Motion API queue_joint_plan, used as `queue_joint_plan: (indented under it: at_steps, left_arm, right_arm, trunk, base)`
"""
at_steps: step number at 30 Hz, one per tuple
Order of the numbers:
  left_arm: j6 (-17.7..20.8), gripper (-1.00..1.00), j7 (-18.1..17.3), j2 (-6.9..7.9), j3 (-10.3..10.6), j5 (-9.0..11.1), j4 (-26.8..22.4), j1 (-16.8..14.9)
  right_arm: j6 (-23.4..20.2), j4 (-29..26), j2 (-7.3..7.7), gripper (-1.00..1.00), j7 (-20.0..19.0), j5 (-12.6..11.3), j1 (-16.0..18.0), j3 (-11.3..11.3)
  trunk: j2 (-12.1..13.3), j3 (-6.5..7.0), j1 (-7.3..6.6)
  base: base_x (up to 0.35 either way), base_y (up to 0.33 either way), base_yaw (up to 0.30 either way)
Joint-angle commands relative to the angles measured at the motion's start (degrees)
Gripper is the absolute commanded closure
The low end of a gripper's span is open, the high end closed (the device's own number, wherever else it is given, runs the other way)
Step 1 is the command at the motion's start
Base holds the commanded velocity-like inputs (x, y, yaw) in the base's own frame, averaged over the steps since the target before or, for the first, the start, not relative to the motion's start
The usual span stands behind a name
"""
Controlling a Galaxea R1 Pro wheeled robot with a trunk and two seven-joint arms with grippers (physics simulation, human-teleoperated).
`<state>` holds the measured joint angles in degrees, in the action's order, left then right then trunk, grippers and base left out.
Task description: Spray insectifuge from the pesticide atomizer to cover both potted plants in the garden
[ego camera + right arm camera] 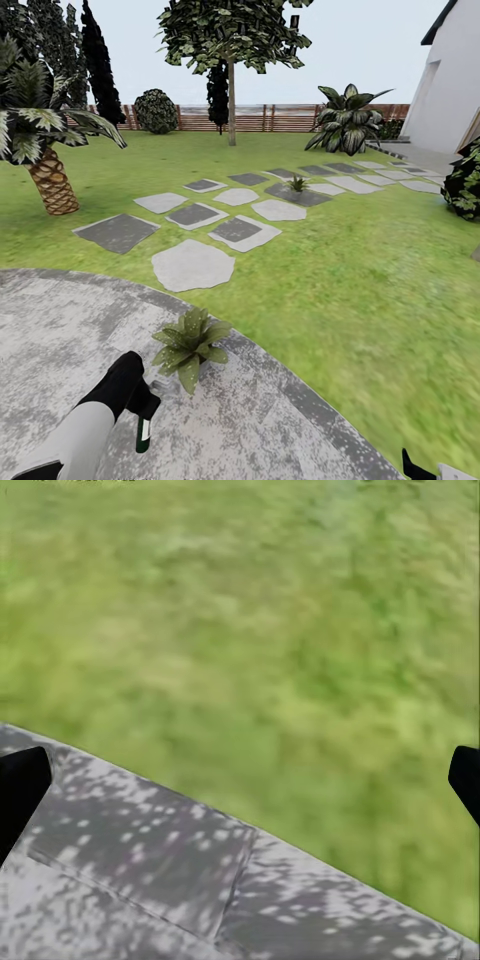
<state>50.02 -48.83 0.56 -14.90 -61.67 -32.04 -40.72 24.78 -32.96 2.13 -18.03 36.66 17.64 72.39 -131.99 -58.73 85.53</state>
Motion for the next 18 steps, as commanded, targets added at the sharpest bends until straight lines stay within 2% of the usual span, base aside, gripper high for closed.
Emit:
queue_joint_plan:
  at_steps: [1,4,8,16,18]
  left_arm:
    - [0.1,1.00,-0.5,-0.17,-0.3,-0.7,-0.3,0.0]
    - [0.1,1.00,-0.4,-0.51,-0.3,-0.6,-0.4,0.1]
    - [0.2,1.00,-0.4,-0.63,-0.3,-0.6,-0.1,0.1]
    - [0.2,1.00,-0.4,-0.65,-0.3,-0.6,-0.3,0.1]
    - [0.2,1.00,-0.5,-0.65,-0.3,-0.6,-0.4,0.1]
  right_arm:
    - [0.3,0.0,-0.01,-1.00,-0.5,0.3,0.1,0.5]
    - [0.3,0.0,0.02,-1.00,-0.5,0.3,0.1,0.5]
    - [0.3,0.0,0.00,-1.00,-0.5,0.3,0.1,0.6]
    - [0.3,0.0,0.02,-1.00,-0.5,0.3,0.1,0.6]
    - [0.3,0.0,-0.01,-1.00,-0.5,0.3,0.1,0.5]
  trunk:
    - [0.0,-0.05,-0.01]
    - [0.0,-0.05,-0.01]
    - [0.0,-0.05,-0.01]
    - [0.0,-0.05,-0.01]
    - [0.0,-0.05,-0.01]
  base:
    - [0.000,0.000,0.240]
    - [0.000,0.000,0.227]
    - [0.076,-0.048,0.059]
    - [0.173,-0.214,0.005]
    - [0.059,-0.266,0.148]
